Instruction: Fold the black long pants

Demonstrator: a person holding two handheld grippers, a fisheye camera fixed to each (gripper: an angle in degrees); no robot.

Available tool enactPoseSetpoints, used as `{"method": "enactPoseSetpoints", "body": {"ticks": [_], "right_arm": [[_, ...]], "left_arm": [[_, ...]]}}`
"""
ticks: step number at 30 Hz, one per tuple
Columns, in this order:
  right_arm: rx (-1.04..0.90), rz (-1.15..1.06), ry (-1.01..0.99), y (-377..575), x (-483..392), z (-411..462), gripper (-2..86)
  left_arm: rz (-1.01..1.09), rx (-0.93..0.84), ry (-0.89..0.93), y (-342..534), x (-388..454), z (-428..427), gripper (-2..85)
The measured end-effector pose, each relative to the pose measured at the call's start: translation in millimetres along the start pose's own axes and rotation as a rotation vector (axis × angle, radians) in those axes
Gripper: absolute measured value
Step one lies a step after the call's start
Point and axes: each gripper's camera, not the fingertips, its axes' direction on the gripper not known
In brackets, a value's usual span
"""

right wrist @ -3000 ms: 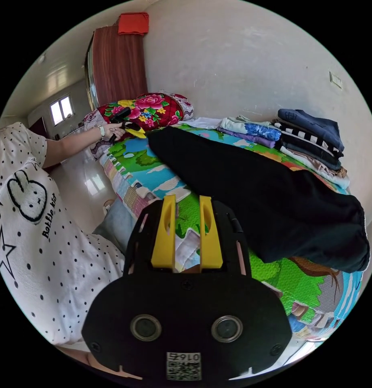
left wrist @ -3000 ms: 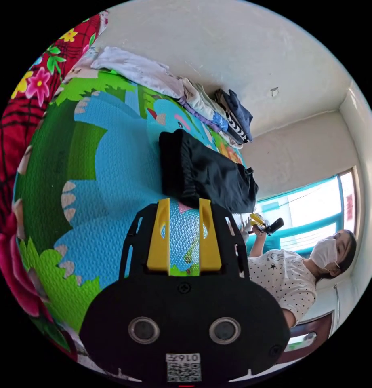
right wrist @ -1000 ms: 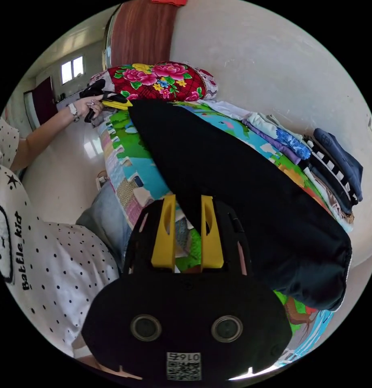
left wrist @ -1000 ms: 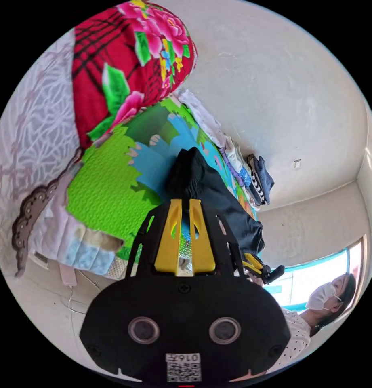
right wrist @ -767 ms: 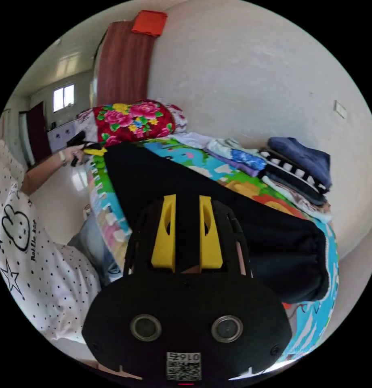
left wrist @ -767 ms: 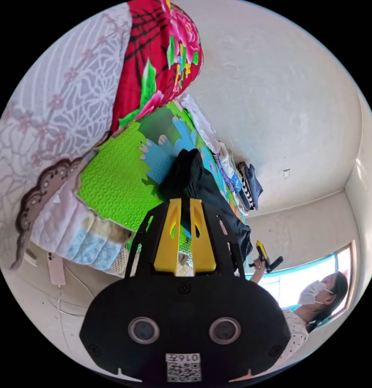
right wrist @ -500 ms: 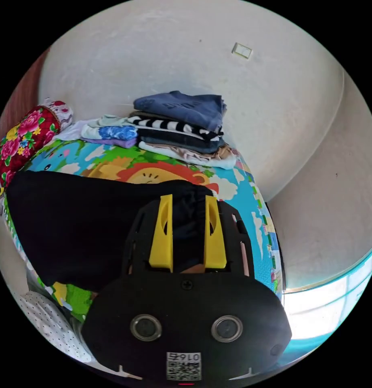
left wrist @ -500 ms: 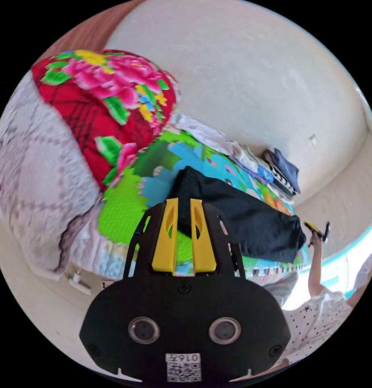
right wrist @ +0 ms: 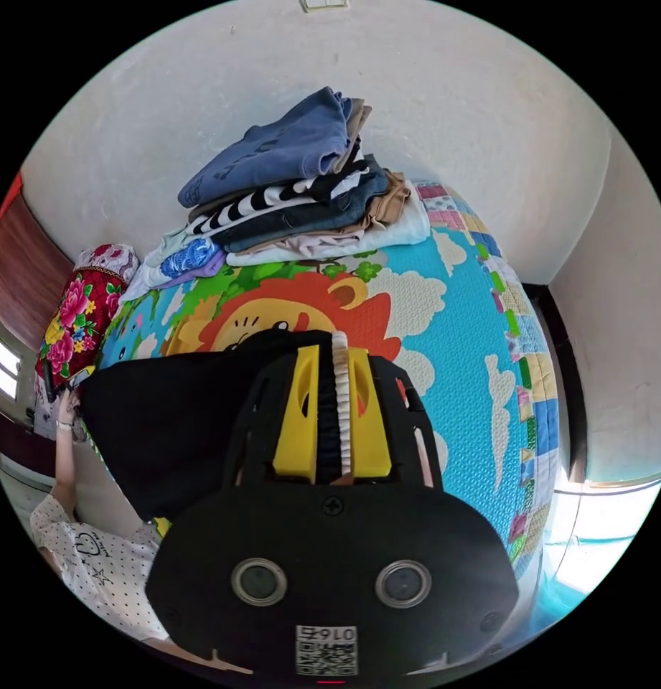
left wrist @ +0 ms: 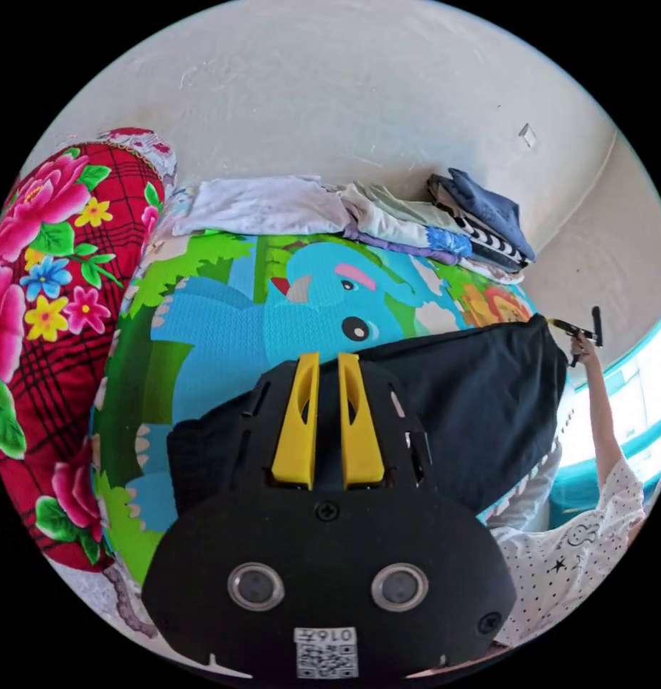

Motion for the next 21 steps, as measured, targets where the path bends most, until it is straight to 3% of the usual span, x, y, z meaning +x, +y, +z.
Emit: {"method": "enactPoseSetpoints", "body": {"ticks": [6,11,15,21], "right_arm": [[0.032,0.024,0.01,5,37,17,11.6],[-0.071,0.054,-0.123,-7,52,61,11.6],[-0.094,0.041,-0.146,-16,46,79,7.7],[0.018,0.021,0.022,-30,17,60,1.2]], "left_arm": [[0.049,-0.178,-0.039,-21,-15,-2,9.6],[0.076,-0.189,-0.016,-21,-12,0,9.1],[0.119,-0.207,-0.19,-26,3,12,0.3],[0.197,-0.19,-0.422,-40,33,15,-0.9]]}}
